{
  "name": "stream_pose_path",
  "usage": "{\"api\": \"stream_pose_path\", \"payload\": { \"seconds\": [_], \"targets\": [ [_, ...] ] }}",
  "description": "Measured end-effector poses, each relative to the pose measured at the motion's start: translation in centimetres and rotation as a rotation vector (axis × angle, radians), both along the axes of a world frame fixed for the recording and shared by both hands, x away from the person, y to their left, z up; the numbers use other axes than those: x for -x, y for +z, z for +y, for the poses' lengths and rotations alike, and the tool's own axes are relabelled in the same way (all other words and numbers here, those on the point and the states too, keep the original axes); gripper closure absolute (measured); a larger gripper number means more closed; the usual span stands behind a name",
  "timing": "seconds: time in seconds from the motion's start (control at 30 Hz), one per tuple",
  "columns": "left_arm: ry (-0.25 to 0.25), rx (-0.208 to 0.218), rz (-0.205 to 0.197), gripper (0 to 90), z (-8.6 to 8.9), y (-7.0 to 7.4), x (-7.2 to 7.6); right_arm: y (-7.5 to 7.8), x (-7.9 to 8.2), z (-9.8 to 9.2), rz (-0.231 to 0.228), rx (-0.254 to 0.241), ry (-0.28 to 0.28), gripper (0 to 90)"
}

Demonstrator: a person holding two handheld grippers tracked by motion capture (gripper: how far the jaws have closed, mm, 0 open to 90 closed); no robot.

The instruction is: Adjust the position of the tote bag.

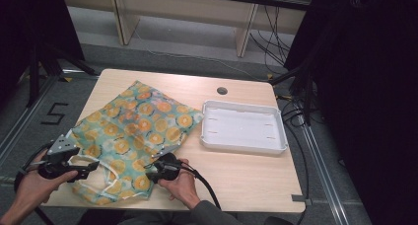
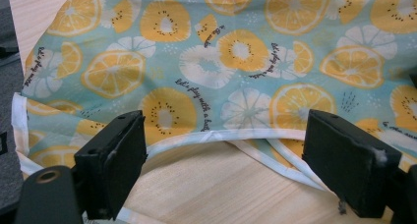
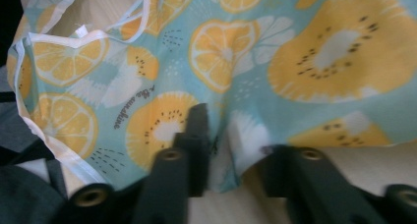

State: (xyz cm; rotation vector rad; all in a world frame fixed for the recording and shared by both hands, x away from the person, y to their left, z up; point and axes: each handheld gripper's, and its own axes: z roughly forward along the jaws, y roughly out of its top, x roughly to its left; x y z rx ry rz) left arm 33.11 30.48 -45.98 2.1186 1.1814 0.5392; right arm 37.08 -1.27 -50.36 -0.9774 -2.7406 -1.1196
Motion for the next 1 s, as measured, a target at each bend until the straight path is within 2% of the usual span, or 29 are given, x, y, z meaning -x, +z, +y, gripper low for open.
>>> {"api": "stream_pose_path", "payload": {
  "seconds": [0.03,0.07,0.17,0.2,0.23,0.27,0.3,0.33,0.37,0.43,0.47,0.5,0.53,0.6,0.63,0.67,0.7,0.73,0.8,0.83,0.87,0.97,1.0],
  "targets": [
    [-0.004,-0.005,-0.001,16.0,0.1,0.0,0.0,-0.1,-0.1,-0.1,-0.031,-0.017,0.005,79.8],
    [-0.003,-0.004,0.004,16.1,0.1,0.1,0.0,0.3,-0.4,-0.5,-0.063,0.004,0.029,87.0],
    [-0.005,0.007,-0.001,16.1,0.1,0.1,0.0,0.4,-0.5,-0.8,-0.085,0.001,0.031,89.1],
    [0.002,0.009,-0.001,16.2,0.2,0.1,0.0,0.8,-0.9,-1.4,-0.108,0.026,0.048,90.0],
    [0.002,0.009,-0.001,16.2,0.2,0.1,0.0,0.8,-0.9,-1.4,-0.108,0.026,0.048,90.0],
    [0.014,0.022,-0.008,16.2,0.1,0.0,0.0,1.1,-1.4,-2.3,-0.128,0.045,0.048,90.0],
    [0.014,0.022,-0.008,16.2,0.1,0.0,0.0,1.1,-1.4,-2.3,-0.128,0.045,0.048,90.0],
    [0.005,0.003,-0.001,16.3,0.3,0.1,0.0,1.5,-1.7,-3.2,-0.111,0.059,0.027,90.0],
    [0.005,0.003,-0.001,16.3,0.3,0.1,0.0,1.4,-1.9,-3.7,-0.117,0.052,0.022,90.0],
    [0.002,0.0,-0.005,16.3,0.3,0.2,0.0,1.7,-2.4,-4.8,-0.134,0.089,0.013,90.0],
    [0.002,0.0,-0.005,16.3,0.3,0.2,0.0,1.7,-2.4,-4.8,-0.134,0.089,0.013,90.0],
    [0.005,0.003,-0.01,16.3,0.3,0.1,0.0,1.8,-2.7,-5.5,-0.119,0.093,0.011,90.0],
    [0.013,0.033,-0.01,16.3,0.1,0.0,0.0,1.9,-2.9,-6.0,-0.121,0.102,-0.002,90.0],
    [0.017,0.024,-0.009,16.3,0.1,0.0,0.0,2.1,-3.5,-7.3,-0.117,0.131,-0.013,90.0],
    [0.023,0.039,-0.014,16.4,0.0,-0.1,0.0,2.1,-3.7,-7.7,-0.109,0.126,-0.02,90.0],
    [0.011,0.026,-0.007,16.4,0.1,0.0,0.0,2.1,-4.0,-8.1,-0.124,0.136,-0.009,90.0],
    [-0.004,0.005,0.006,16.4,0.3,0.1,-0.1,2.3,-4.0,-8.4,-0.097,0.149,-0.036,90.0],
    [0.0,-0.001,0.008,16.4,0.3,0.1,0.0,2.1,-4.3,-8.8,-0.131,0.161,-0.043,90.0],
    [0.01,-0.005,0.004,16.5,0.3,0.1,0.0,2.3,-4.6,-9.4,-0.114,0.156,-0.057,90.0],
    [0.009,-0.002,0.003,16.5,0.3,0.1,0.0,2.5,-4.8,-9.8,-0.124,0.158,-0.051,90.0],
    [0.002,0.001,0.009,16.5,0.3,0.1,-0.1,2.7,-4.8,-10.0,-0.108,0.161,-0.061,89.9],
    [-0.005,0.007,0.001,16.6,0.2,0.0,0.0,3.1,-5.0,-10.7,-0.151,0.189,-0.058,89.6],
    [-0.009,0.003,-0.001,16.7,0.2,0.0,0.0,3.3,-5.1,-11.1,-0.151,0.192,-0.062,89.6]
  ]
}}
